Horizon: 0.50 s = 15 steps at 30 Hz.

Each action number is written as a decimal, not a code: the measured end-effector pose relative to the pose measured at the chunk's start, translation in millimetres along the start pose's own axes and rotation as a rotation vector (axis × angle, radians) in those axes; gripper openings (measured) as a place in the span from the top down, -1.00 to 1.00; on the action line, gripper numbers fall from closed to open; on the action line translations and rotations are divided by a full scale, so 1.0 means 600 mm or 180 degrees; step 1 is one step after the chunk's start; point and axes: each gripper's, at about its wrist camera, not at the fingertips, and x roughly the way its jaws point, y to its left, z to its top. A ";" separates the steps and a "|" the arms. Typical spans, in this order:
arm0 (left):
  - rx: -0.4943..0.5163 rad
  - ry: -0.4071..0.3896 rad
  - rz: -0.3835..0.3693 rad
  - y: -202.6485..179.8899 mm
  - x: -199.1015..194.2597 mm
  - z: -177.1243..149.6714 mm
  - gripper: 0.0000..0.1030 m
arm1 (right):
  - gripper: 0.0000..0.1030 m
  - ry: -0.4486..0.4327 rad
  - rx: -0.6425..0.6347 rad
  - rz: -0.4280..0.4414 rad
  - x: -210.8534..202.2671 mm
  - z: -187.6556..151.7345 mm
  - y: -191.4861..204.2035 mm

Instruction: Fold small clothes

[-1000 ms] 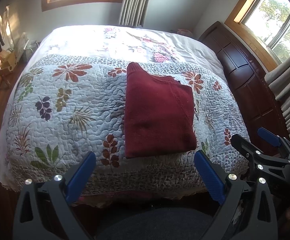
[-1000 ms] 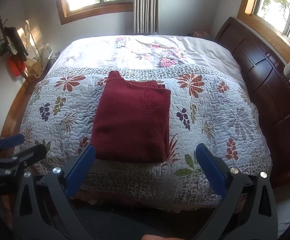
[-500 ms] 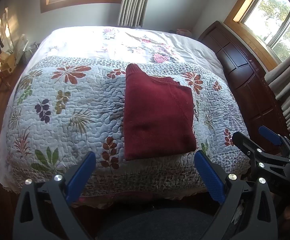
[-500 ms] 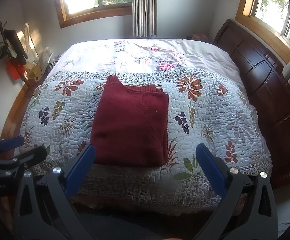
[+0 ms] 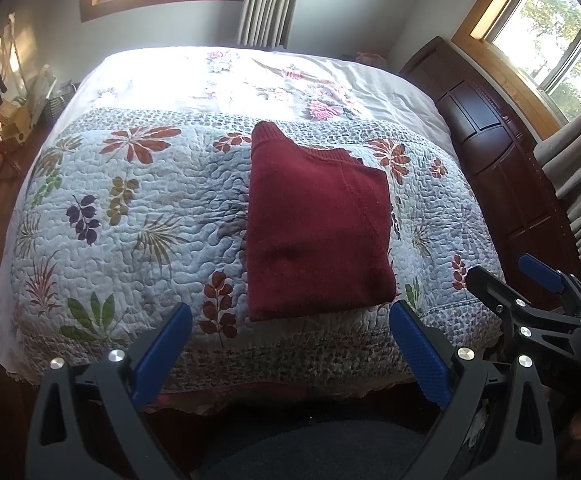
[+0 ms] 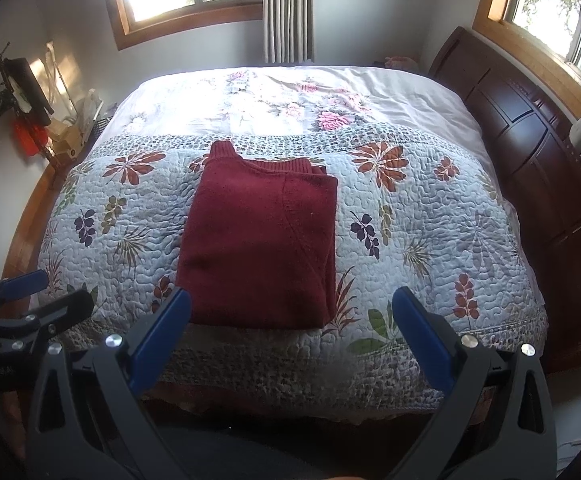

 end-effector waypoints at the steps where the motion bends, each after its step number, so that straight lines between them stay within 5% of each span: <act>1: -0.0008 -0.0005 0.0005 0.000 0.000 0.000 -0.92 | -0.94 0.0001 -0.0001 0.0002 0.000 0.000 0.001; 15: 0.0009 -0.0027 0.0012 -0.007 0.000 0.002 -0.92 | -0.94 -0.0008 0.0006 -0.0011 0.001 0.004 -0.004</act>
